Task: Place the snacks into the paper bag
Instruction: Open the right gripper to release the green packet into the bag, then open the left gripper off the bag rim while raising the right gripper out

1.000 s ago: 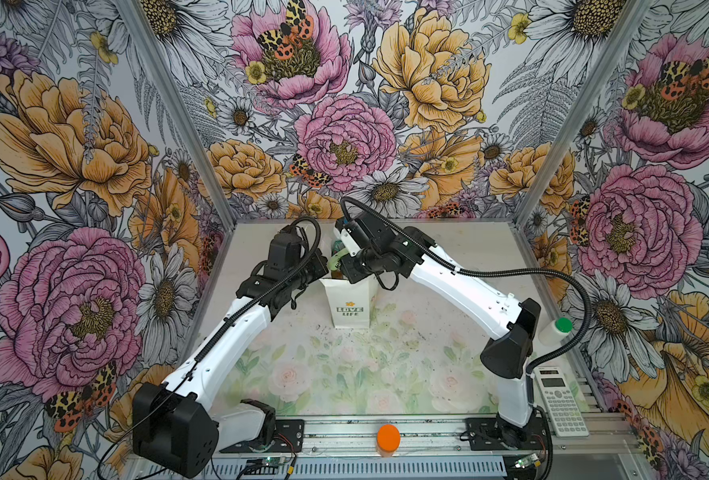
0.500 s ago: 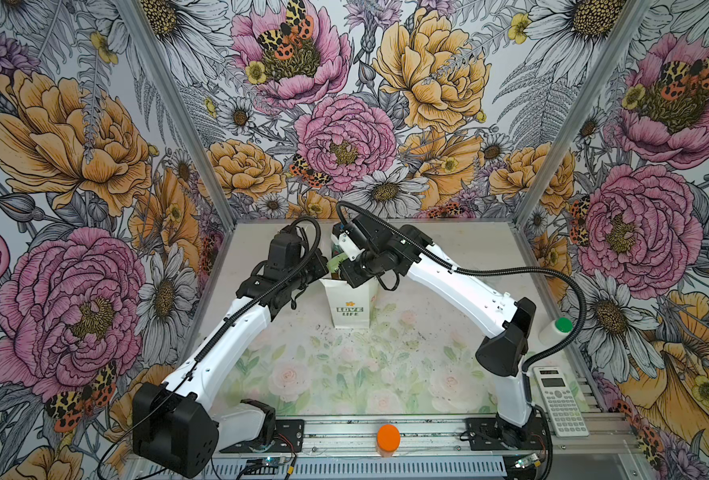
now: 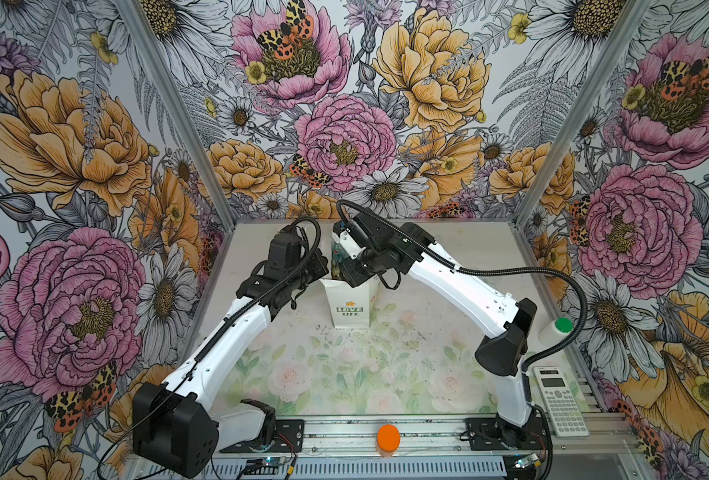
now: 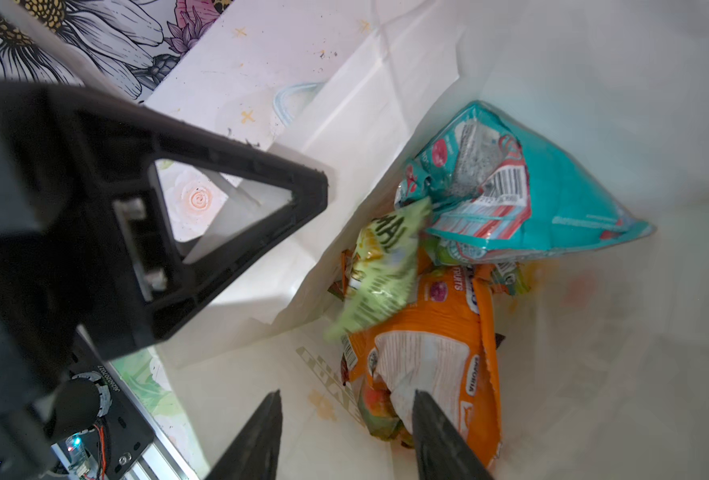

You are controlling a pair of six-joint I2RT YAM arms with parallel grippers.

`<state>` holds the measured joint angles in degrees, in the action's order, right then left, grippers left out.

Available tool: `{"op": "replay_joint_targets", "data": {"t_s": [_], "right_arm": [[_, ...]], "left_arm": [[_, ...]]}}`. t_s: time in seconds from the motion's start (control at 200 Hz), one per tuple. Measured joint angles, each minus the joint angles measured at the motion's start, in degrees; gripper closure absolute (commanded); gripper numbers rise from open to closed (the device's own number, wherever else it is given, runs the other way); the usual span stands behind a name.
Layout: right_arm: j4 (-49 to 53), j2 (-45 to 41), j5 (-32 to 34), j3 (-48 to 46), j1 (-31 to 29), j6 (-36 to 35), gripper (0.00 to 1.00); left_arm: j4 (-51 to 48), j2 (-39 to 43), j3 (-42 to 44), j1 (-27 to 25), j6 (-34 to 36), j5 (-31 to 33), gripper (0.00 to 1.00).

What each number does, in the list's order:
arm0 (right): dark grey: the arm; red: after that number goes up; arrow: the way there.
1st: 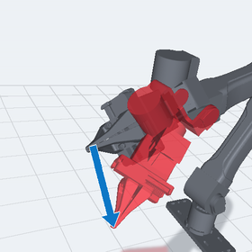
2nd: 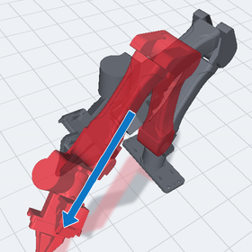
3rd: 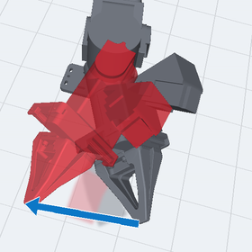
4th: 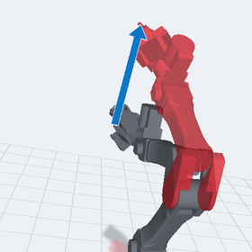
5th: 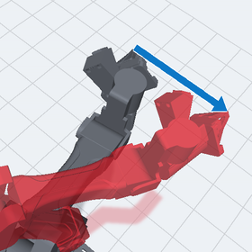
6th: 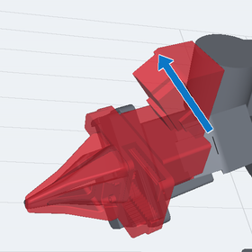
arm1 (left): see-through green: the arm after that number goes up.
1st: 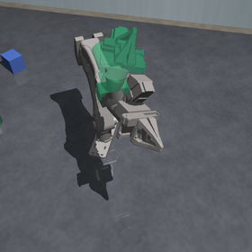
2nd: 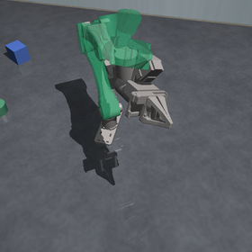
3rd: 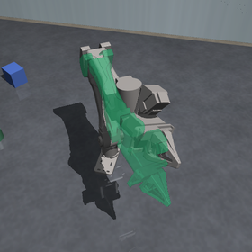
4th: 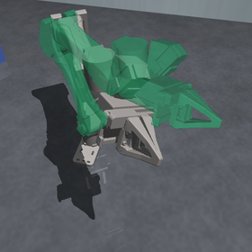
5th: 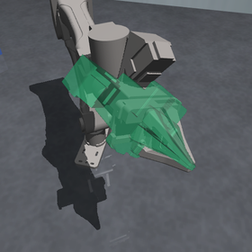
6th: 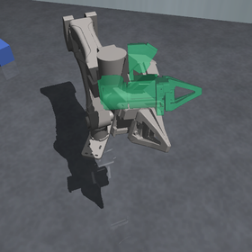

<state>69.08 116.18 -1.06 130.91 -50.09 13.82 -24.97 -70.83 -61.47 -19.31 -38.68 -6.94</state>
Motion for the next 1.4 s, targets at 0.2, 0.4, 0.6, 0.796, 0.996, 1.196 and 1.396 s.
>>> {"op": "replay_joint_targets", "data": {"t_s": [0.2,0.4,0.6,0.796,0.996,1.196,1.396], "right_arm": [[0.2,0.0,0.8,1.3,0.0,-0.1,0.44],[0.2,0.0,1.3,1.4,0.0,-0.4,0.44],[0.4,0.0,1.5,2.0,0.0,-0.7,0.43],[0.5,0.0,1.6,2.1,0.0,-1.0,0.43],[0.5,0.0,2.4,2.1,0.0,-1.1,0.42],[0.5,0.0,2.8,2.1,0.0,-1.3,0.41],[0.5,0.0,3.0,2.2,0.0,-1.3,0.41]], "left_arm": [[0.0,0.0,0.0,0.0,0.0,0.0,0.96],[0.2,0.0,0.0,0.0,0.1,0.0,0.87],[0.9,0.0,0.0,-0.1,0.0,0.0,0.81],[0.9,0.4,0.0,-0.4,0.0,0.0,0.77],[1.0,1.3,0.0,-0.7,0.0,0.0,0.74],[1.1,2.1,0.0,-1.0,0.2,0.0,0.7],[1.1,3.2,0.0,-1.2,1.1,0.1,0.59]]}}
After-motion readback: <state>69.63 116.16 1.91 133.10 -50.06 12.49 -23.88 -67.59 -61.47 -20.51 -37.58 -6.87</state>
